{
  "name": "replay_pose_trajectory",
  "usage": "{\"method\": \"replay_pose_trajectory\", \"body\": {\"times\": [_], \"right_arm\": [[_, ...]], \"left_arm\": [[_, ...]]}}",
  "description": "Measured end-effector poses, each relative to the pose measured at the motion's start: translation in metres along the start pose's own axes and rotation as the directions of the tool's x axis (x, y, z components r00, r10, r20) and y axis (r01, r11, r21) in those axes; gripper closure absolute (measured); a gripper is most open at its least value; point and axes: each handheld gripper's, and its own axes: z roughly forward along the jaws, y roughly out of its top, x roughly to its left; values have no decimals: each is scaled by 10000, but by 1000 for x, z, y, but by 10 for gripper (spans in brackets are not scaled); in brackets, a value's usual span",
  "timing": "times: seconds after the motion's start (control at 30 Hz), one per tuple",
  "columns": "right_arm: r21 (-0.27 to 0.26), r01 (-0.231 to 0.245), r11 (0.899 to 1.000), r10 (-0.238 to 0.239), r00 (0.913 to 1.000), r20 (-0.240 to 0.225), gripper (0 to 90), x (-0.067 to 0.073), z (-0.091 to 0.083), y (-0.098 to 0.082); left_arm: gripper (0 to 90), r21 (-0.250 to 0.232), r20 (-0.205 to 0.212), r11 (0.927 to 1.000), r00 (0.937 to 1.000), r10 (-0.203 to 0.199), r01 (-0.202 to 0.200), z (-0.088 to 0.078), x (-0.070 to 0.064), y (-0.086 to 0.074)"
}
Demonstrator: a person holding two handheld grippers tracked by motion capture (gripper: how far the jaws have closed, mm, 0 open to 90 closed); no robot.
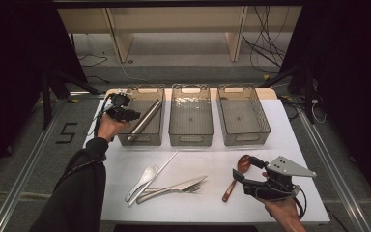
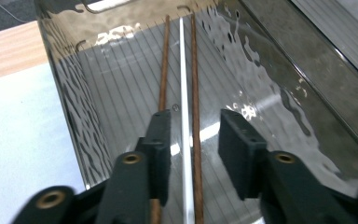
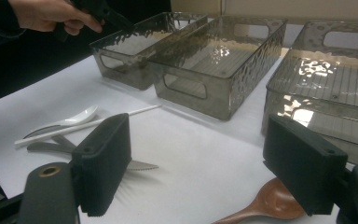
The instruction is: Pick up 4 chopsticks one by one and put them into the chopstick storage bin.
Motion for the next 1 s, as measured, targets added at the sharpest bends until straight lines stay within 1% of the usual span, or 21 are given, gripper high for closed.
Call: {"method": "replay_pose_trajectory", "body": {"times": [0.07, 0.13, 0.2, 0.23, 0.33, 0.4, 0.47, 0.5, 0.53, 0.57, 0.6, 0.67, 0.73, 0.77, 0.8, 0.87, 0.93, 1.0], "right_arm": [[11, 0, 10000, 0, 10000, 8, 241, 0, 0, 0], [15, 5, 10000, -5, 10000, 17, 242, 0, 0, 0], [25, 0, 10000, 0, 10000, 29, 242, 0, 0, 0], [12, 28, 10000, -28, 10000, 34, 241, 0, 0, 0], [12, 32, 10000, -33, 10000, 50, 242, 0, 0, 0], [15, 13, 10000, -13, 10000, 50, 242, 1, 0, 0], [23, 17, 10000, -17, 10000, 64, 242, 1, 0, 0], [1, 34, 10000, -34, 10000, 56, 242, 1, 0, 0], [-7, 30, 10000, -30, 10000, 48, 241, 1, 0, 0], [-4, 74, 10000, -74, 10000, 49, 241, 1, 0, 0], [0, 84, 10000, -84, 10000, 40, 241, 2, 0, 0], [-15, 61, 10000, -61, 10000, 27, 241, 2, 0, 0], [1, 79, 10000, -79, 10000, 29, 241, 1, 0, 0], [-10, 55, 10000, -55, 10000, 23, 242, 2, 0, 0], [-22, 69, 10000, -69, 10000, 21, 242, 2, 0, 0], [-30, 78, 10000, -78, 10000, 17, 242, 2, 0, 0], [-13, 82, 10000, -82, 10000, 31, 242, 2, 0, 0], [-9, 90, 10000, -90, 10000, 18, 242, 2, 0, 0]], "left_arm": [[545, 28, 119, 10000, 9999, 6, -6, -4, -2, -1], [475, -66, 380, 9999, 9992, -91, 93, -11, -6, -1], [415, -134, 754, 9998, 9971, -99, 110, -20, -12, -2], [389, -281, 923, 9996, 9957, -62, 88, -24, -15, -3], [335, -349, 1392, 9993, 9900, 215, -168, -38, -28, -8], [315, -403, 1620, 9987, 9860, 384, -323, -46, -37, -12], [301, -245, 1818, 9986, 9821, 503, -466, -53, -45, -15], [289, -134, 1829, 9981, 9812, 611, -597, -57, -49, -15], [278, -186, 1854, 9978, 9804, 664, -640, -62, -52, -17], [276, -219, 1955, 9975, 9782, 700, -670, -66, -56, -18], [268, -150, 2124, 9971, 9742, 760, -745, -70, -59, -20], [244, -143, 2359, 9976, 9693, 697, -682, -75, -66, -25], [229, 19, 2492, 9965, 9650, 810, -842, -78, -73, -30], [225, 77, 2527, 9963, 9642, 807, -854, -79, -76, -34], [221, 215, 2568, 9951, 9625, 876, -963, -80, -79, -38], [216, 386, 2545, 9934, 9624, 951, -1084, -80, -85, -45], [215, 605, 2575, 9904, 9606, 1045, -1240, -79, -90, -53], [210, 763, 2570, 9895, 9613, 994, -1227, -77, -94, -61]]}}
